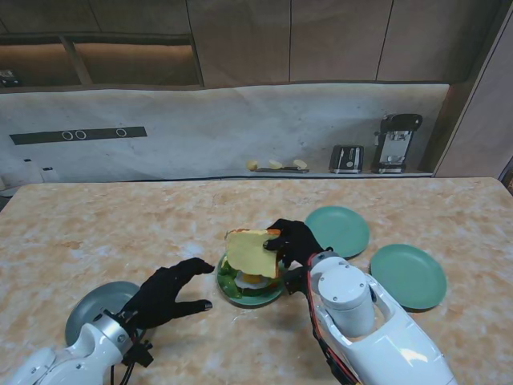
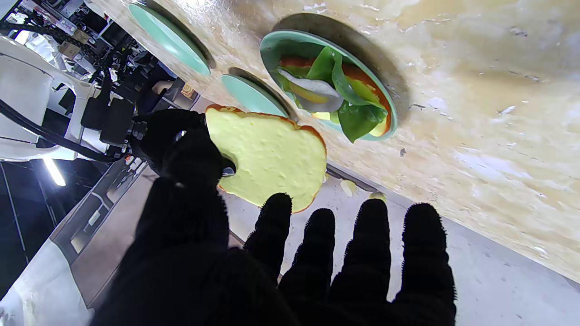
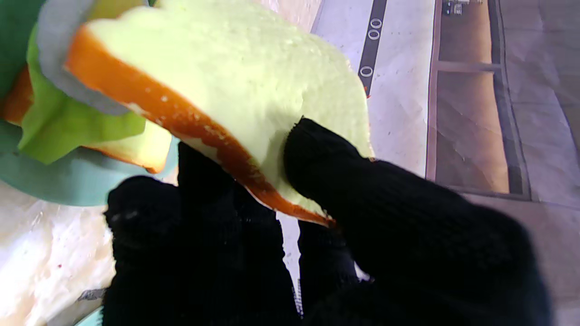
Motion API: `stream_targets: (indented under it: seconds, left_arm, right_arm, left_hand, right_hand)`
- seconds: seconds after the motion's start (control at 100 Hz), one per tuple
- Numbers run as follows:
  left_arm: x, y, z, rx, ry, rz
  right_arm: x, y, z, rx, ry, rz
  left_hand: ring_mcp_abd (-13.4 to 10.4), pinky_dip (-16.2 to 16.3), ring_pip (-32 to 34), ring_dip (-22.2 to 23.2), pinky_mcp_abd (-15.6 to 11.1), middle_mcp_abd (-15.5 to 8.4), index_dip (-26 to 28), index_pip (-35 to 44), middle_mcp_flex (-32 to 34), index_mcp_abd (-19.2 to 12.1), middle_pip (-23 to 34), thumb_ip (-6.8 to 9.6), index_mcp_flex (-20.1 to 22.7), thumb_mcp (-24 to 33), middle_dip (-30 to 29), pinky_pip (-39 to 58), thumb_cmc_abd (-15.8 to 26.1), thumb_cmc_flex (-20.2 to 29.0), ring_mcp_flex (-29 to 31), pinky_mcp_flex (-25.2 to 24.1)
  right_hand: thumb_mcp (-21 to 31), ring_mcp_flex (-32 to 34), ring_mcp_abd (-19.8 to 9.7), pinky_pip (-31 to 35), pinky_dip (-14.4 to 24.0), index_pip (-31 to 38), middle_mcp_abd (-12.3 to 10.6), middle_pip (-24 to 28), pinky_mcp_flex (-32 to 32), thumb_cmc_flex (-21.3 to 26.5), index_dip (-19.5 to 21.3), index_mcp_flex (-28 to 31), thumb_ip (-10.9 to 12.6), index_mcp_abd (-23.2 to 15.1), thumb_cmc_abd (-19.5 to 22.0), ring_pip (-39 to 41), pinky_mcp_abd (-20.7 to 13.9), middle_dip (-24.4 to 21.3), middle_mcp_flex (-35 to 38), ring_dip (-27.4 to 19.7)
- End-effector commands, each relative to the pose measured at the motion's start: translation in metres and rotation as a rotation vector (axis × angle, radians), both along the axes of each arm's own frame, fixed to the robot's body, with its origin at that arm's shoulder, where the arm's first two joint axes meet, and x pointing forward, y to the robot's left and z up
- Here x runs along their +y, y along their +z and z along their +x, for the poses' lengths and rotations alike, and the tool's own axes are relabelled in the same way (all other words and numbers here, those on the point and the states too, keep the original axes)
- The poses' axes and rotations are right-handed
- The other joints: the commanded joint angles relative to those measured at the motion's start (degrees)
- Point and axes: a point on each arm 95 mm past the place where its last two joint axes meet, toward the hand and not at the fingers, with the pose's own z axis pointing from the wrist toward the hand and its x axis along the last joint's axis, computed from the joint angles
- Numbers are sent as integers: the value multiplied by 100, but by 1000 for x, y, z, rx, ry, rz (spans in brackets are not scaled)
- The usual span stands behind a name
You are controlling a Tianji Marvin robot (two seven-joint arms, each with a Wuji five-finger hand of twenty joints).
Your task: Prepare sandwich (Bread, lettuce, and egg)
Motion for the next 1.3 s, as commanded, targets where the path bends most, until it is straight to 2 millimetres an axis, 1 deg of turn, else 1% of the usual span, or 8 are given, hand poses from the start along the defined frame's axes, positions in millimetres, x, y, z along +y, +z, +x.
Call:
stream_targets:
  seconds: [0.0, 0.39, 0.64, 0.82, 0.97, 1.04, 1.2, 1.29]
  left_arm:
    - [-2, -1, -4, 7, -8, 0]
    - [-1, 1, -6, -2, -13, -7]
    - [0, 0, -5, 5, -9, -1]
    - [1, 1, -5, 6, -7, 4]
    - [3, 1, -4, 7, -5, 10]
    - [4, 1, -3, 6, 2, 15]
    - [5, 2, -3, 4, 4, 15]
    - [5, 2, -3, 3, 5, 14]
  right_arm:
    - [9, -3, -2, 20, 26, 10]
    - [12, -11, 0, 110, 61, -7]
    - [16, -15, 5, 143, 71, -24]
    - [18, -16, 6, 132, 99, -85]
    - [16, -15, 6, 156, 100, -97]
    - [15, -16, 7, 148, 105, -118]
    - [13, -16, 8, 140, 103, -162]
    - [10, -17, 10, 126, 102, -191]
  left_hand:
    - [-119, 93, 9, -17, -29, -65, -11, 83, -110, -47, 29, -59, 87, -65, 55, 32, 228, 42, -147, -60]
    - [-125, 82, 2, -21, -26, -59, -7, 100, -103, -45, 31, -57, 87, -64, 56, 4, 232, 37, -152, -77]
    - [-133, 79, -9, -26, -38, -85, -10, 96, -150, -47, 18, -57, 92, -66, 51, -8, 237, 33, -176, -75]
    - [-131, 80, -13, -28, -41, -77, -12, 93, -140, -52, 21, -57, 106, -66, 49, -14, 242, 27, -178, -76]
    - [-129, 114, -8, -27, -54, -57, -13, 89, -137, -57, 22, -57, 110, -67, 48, 49, 239, 27, -173, -19]
    - [-128, 135, -12, -29, -53, -59, -16, 84, -150, -53, 14, -56, 112, -63, 44, 74, 245, 34, -188, -50]
    - [-131, 143, -12, -31, -49, -64, -16, 80, -146, -61, 14, -57, 114, -67, 45, 73, 245, 31, -188, -62]
    - [-132, 146, -10, -31, -47, -73, -16, 80, -161, -60, 13, -56, 117, -65, 45, 73, 244, 36, -187, -58]
  right_hand:
    - [230, 108, 414, 138, 93, 321, 30, -40, 307, 221, 166, 406, -109, -86, -39, 30, -329, -3154, 65, 163]
    - [240, 67, 453, 94, 60, 179, 105, -137, 316, 209, 176, 365, -114, 52, -59, -49, -292, -3156, 22, 149]
    - [245, 79, 454, 60, 28, 85, 144, -184, 358, 212, 198, 329, -112, 122, -79, -124, -359, -3187, 18, 109]
    - [123, -22, 416, 57, 9, -98, 240, -254, 354, 161, 185, 92, -111, 352, -58, -233, -437, -3262, -154, 69]
    - [102, -46, 467, 142, 15, -231, 326, -291, 451, 154, 101, 27, -98, 506, -102, -326, -463, -3360, -221, 34]
    - [44, -89, 425, 153, 13, -260, 283, -300, 438, 106, 82, -6, -104, 474, -132, -351, -513, -3379, -283, 33]
    - [-457, -362, 389, 287, 59, -352, 242, -248, 202, -58, 24, -192, -58, 545, -63, -419, -574, -3430, -575, 157]
    - [-599, -534, 362, 395, 83, -422, 187, -210, 28, -203, 16, -288, -35, 554, -24, -426, -651, -3423, -744, 190]
